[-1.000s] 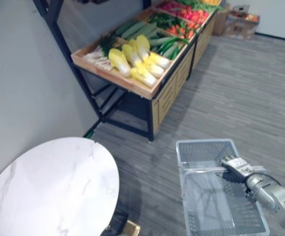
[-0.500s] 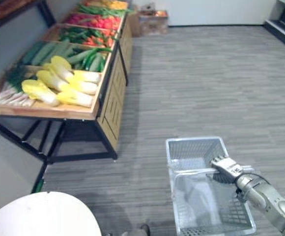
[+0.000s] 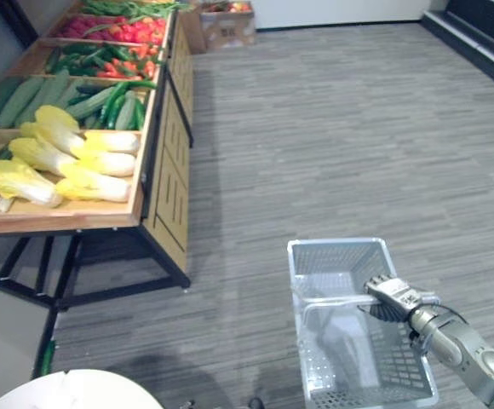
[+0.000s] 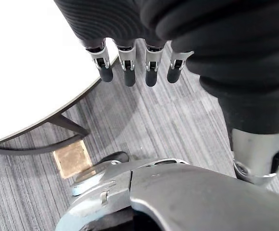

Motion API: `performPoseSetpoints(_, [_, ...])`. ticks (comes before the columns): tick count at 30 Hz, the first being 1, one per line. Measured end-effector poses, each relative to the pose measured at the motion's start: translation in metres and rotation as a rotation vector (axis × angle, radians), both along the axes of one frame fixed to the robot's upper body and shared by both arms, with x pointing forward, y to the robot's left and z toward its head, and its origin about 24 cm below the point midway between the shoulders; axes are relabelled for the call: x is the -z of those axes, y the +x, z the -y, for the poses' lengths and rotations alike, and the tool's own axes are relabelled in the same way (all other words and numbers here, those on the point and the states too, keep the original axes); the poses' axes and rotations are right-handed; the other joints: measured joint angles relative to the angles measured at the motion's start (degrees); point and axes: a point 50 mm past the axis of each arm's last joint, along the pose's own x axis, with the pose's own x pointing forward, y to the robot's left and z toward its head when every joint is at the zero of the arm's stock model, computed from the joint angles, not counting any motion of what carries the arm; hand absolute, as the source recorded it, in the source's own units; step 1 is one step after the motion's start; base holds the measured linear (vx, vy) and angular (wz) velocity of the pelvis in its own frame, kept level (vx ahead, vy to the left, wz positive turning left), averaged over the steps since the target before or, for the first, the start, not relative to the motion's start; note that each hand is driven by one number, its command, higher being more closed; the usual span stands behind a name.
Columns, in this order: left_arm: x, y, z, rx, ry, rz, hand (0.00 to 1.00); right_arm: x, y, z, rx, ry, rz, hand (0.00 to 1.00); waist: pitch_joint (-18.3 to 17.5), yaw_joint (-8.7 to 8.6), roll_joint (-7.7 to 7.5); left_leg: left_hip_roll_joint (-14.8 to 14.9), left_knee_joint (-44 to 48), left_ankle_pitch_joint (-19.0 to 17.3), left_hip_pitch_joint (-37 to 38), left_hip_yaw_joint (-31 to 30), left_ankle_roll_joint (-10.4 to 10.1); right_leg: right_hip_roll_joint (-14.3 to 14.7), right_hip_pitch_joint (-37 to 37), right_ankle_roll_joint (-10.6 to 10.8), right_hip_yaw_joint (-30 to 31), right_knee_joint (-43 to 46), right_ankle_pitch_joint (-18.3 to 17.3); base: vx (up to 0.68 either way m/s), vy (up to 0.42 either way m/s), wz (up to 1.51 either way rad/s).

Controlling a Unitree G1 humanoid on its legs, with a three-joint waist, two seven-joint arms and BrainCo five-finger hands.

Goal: Pick vegetable in the basket

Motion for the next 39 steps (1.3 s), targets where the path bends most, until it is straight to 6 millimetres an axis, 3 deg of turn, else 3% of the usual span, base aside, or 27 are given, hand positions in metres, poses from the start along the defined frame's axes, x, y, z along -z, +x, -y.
performPoseSetpoints(3, [0.000, 0.001, 0.002, 0.017, -0.002, -0.003, 0.00, 0.001, 0.000, 0.000, 0.031, 0.025, 0.002, 1.00, 0.2, 0.00, 0.71, 0.8, -1.2, -1.2, 0.5, -1.4, 2.8, 1.8, -7.6, -0.3, -1.2, 15.6, -0.2, -0.09, -0.007, -0.10])
performPoseSetpoints(4, [0.000, 0.000, -0.001, 0.033, 0.008, -0.009, 0.00, 0.002, 0.000, -0.002, 0.046, 0.043, 0.008, 1.00, 0.8, -0.23, -0.01, 0.3, -1.4, -1.3, 2.4, -1.9, 3.2, 1.7, -11.0, -1.0, -2.5, 25.8, 0.1, -0.08, 0.007, 0.24])
performPoseSetpoints(5, [0.000, -0.002, -0.003, 0.032, 0.014, -0.017, 0.00, 0.001, 0.001, -0.001, 0.065, 0.055, 0.019, 1.00, 1.4, -0.21, -0.64, -0.3, -1.8, -1.5, 5.1, -2.5, 3.7, 0.8, -12.9, -3.6, -4.0, 33.4, 1.7, -0.03, 0.011, 0.31])
performPoseSetpoints(7, [0.001, -0.003, -0.002, 0.032, 0.013, -0.026, 0.00, 0.002, 0.000, -0.003, 0.071, 0.067, 0.016, 1.00, 1.7, -0.47, -0.53, -0.4, -2.1, -2.1, 7.8, -4.0, 4.8, -1.2, -14.0, -6.2, -7.2, 39.2, 1.5, 0.06, 0.027, 0.36])
performPoseSetpoints(9, [0.000, -0.001, -0.002, 0.031, 0.015, -0.022, 0.00, 0.003, 0.000, -0.006, 0.068, 0.076, 0.018, 1.00, 1.7, -0.34, -0.60, -0.2, -2.1, -2.5, 8.0, -5.1, 5.1, -1.9, -15.0, -6.7, -10.8, 36.0, -1.8, 0.12, 0.008, 0.35])
performPoseSetpoints(10, [0.000, 0.000, -0.002, 0.029, 0.016, -0.019, 0.00, 0.005, 0.000, -0.007, 0.068, 0.086, 0.015, 1.00, 1.9, -0.45, -0.48, 0.1, -2.3, -2.6, 7.7, -6.2, 5.0, -1.8, -15.4, -6.6, -12.7, 29.0, -1.7, 0.17, -0.038, 0.34])
performPoseSetpoints(11, [0.000, 0.001, -0.003, 0.028, 0.017, -0.016, 0.00, 0.005, 0.001, -0.007, 0.070, 0.090, 0.015, 1.00, 2.1, -0.47, -0.41, 0.2, -2.7, -2.6, 7.6, -6.5, 4.9, -1.8, -15.3, -5.8, -13.2, 24.7, -1.2, 0.23, -0.086, 0.34])
performPoseSetpoints(14, [-0.001, 0.005, -0.001, 0.053, 0.022, -0.005, 0.00, 0.002, 0.006, -0.006, 0.080, 0.100, 0.042, 1.00, 2.7, -0.57, -0.55, 0.4, -3.2, -4.5, 8.2, -8.5, 2.9, -3.0, -15.1, -1.5, -12.6, 0.8, 2.3, 0.31, -0.159, 0.31])
performPoseSetpoints(16, [-0.002, 0.007, -0.004, 0.048, 0.030, 0.000, 0.00, -0.001, 0.008, -0.007, 0.088, 0.114, 0.063, 1.00, 3.3, -0.91, -1.41, 0.6, -3.0, -6.8, 9.9, -10.2, 1.5, -4.8, -15.3, -0.8, -12.4, -3.2, 2.7, 0.37, -0.258, 0.58])
performPoseSetpoints(17, [-0.001, 0.004, -0.006, 0.029, 0.034, -0.006, 0.00, -0.001, 0.008, -0.006, 0.098, 0.112, 0.067, 1.00, 3.0, -1.56, -1.61, 1.6, -2.2, -9.2, 10.8, -12.5, 0.1, -5.0, -15.5, -0.9, -12.1, 0.1, 3.6, 0.59, -0.449, 0.72])
performPoseSetpoints(18, [-0.001, 0.002, -0.005, 0.023, 0.032, -0.011, 0.00, -0.001, 0.008, -0.003, 0.107, 0.105, 0.071, 1.00, 2.8, -1.89, -0.88, 3.3, -1.6, -10.6, 11.3, -13.3, -0.6, -4.1, -16.3, -1.1, -12.2, 3.4, 5.9, 0.55, -0.435, 0.87])
performPoseSetpoints(19, [0.001, -0.001, 0.004, 0.019, 0.007, -0.018, 0.00, -0.003, 0.007, 0.004, 0.142, 0.100, 0.080, 1.00, 1.1, -2.40, 2.21, 6.7, -0.2, -11.6, 10.8, -15.1, -1.1, -1.6, -18.4, -1.1, -14.3, 9.7, 5.9, 0.73, -0.517, 0.58])
performPoseSetpoints(20, [0.003, 0.001, 0.013, 0.015, -0.015, -0.012, 0.00, -0.006, 0.010, 0.010, 0.171, 0.087, 0.091, 1.00, 0.3, -1.43, 3.96, 8.5, 5.4, -10.1, 8.4, -16.0, -1.8, -0.2, -19.7, -2.7, -15.7, 13.8, 3.0, 0.60, -0.418, 0.45])
performPoseSetpoints(21, [0.003, 0.001, 0.013, 0.004, -0.018, -0.007, 0.00, -0.007, 0.012, 0.011, 0.180, 0.082, 0.094, 1.00, 0.3, -0.84, 4.28, 9.2, 12.3, -7.8, 5.3, -16.7, -3.2, 0.5, -19.4, -4.1, -16.3, 15.2, 1.3, 0.63, -0.418, 0.12])
performPoseSetpoints(22, [0.003, 0.002, 0.012, -0.010, -0.017, -0.002, 0.00, -0.007, 0.012, 0.012, 0.184, 0.079, 0.095, 1.00, 0.3, -0.73, 4.28, 9.4, 17.3, -5.5, 3.2, -17.4, -3.5, 0.7, -18.7, -4.5, -17.2, 16.2, 0.1, 0.64, -0.407, 0.27])
performPoseSetpoints(23, [0.002, 0.005, 0.012, -0.019, -0.018, 0.012, 0.00, -0.005, 0.009, 0.017, 0.200, 0.065, 0.084, 1.00, 0.9, -0.52, 3.70, 10.2, 30.5, 2.8, -1.9, -17.5, -4.3, 1.1, -14.8, -6.0, -18.9, 16.8, -3.0, 0.65, -0.381, 0.33])
performPoseSetpoints(25, [0.001, 0.007, 0.010, -0.033, -0.016, 0.027, 0.00, -0.002, 0.006, 0.021, 0.217, 0.054, 0.068, 1.00, 1.7, 0.33, 3.30, 10.7, 45.4, 5.3, -5.8, -15.9, -4.8, 2.0, -7.5, -7.4, -19.9, 15.2, -5.0, 0.57, -0.286, 0.23])
performPoseSetpoints(26, [-0.001, 0.009, 0.007, -0.036, -0.010, 0.036, 0.00, 0.000, 0.003, 0.022, 0.228, 0.051, 0.060, 1.00, 2.1, 0.64, 2.53, 10.7, 50.9, 4.4, -7.8, -12.7, -3.0, 2.1, -2.2, -7.5, -20.2, 12.7, -6.8, 0.51, -0.224, 0.13])
performPoseSetpoints(29, [-0.003, 0.014, 0.005, -0.090, -0.012, 0.071, 0.00, 0.002, -0.003, 0.026, 0.248, 0.057, 0.048, 1.00, 2.3, 1.60, 2.09, 10.7, 52.4, 2.6, -13.9, -5.9, -0.2, 2.2, 5.7, -7.8, -21.2, 7.5, -9.1, 0.47, -0.144, 0.15])
performPoseSetpoints(31, [-0.004, 0.018, 0.004, -0.130, -0.019, 0.092, 0.00, 0.008, -0.008, 0.027, 0.258, 0.061, 0.024, 1.00, 2.6, 1.72, 1.74, 10.3, 46.5, 1.7, -18.7, -0.5, -0.3, 1.7, 9.1, -6.8, -23.0, 4.4, -9.3, 0.38, -0.024, 0.33])
performPoseSetpoints(33, [-0.005, 0.023, 0.002, -0.138, -0.011, 0.105, 0.00, 0.016, -0.019, 0.029, 0.274, 0.058, -0.017, 1.00, 2.8, 1.57, 1.20, 9.9, 31.0, 1.9, -19.2, 12.0, -0.1, 0.5, 13.2, -4.7, -27.1, 1.3, -9.9, 0.46, 0.037, 0.60])
performPoseSetpoints(34, [-0.005, 0.023, 0.002, -0.139, -0.005, 0.103, 0.00, 0.020, -0.025, 0.030, 0.281, 0.055, -0.037, 1.00, 2.8, 1.27, 1.31, 9.3, 20.9, 4.4, -18.1, 20.2, 0.0, 0.6, 16.0, -3.5, -29.4, -0.5, -10.5, 0.48, 0.058, 0.64])
performPoseSetpoints(35, [-0.005, 0.023, 0.003, -0.137, -0.002, 0.101, 0.00, 0.022, -0.027, 0.030, 0.284, 0.053, -0.046, 1.00, 2.9, 1.22, 1.52, 8.7, 16.3, 6.6, -17.5, 24.0, 0.1, 1.0, 17.3, -2.9, -30.4, -1.2, -10.8, 0.50, 0.081, 0.75])
performPoseSetpoints(36, [-0.003, 0.021, 0.009, -0.120, -0.009, 0.089, 0.00, 0.021, -0.028, 0.035, 0.305, 0.046, -0.042, 1.00, 2.3, 1.28, 3.25, 7.7, 6.1, 13.6, -16.3, 29.0, 2.0, 3.4, 19.9, -2.1, -32.4, -2.4, -11.3, 0.54, 0.112, 0.69])
performPoseSetpoints(37, [-0.003, 0.021, 0.009, -0.119, -0.008, 0.084, 0.00, 0.022, -0.028, 0.035, 0.312, 0.050, -0.044, 1.00, 2.2, 1.35, 3.12, 6.9, 3.9, 12.0, -14.8, 29.8, 8.5, 3.8, 20.9, -1.4, -33.0, -2.5, -11.8, 0.54, 0.125, 1.08])
performPoseSetpoints(38, [-0.005, 0.024, 0.002, -0.109, 0.012, 0.089, 0.00, 0.025, -0.028, 0.031, 0.317, 0.063, -0.048, 1.00, 1.9, 1.03, 1.67, 3.7, 1.5, 11.5, -14.1, 27.7, 12.7, 3.2, 21.6, -1.4, -33.4, -2.0, -11.8, 0.44, 0.111, 0.93])
performPoseSetpoints(39, [-0.006, 0.026, 0.001, -0.105, 0.017, 0.100, 0.00, 0.025, -0.028, 0.030, 0.312, 0.065, -0.048, 1.00, 2.0, 1.22, 0.72, 2.8, 1.4, 11.3, -14.1, 26.9, 13.0, 2.5, 21.5, -1.4, -32.8, -1.4, -11.7, 0.46, 0.089, 0.95])
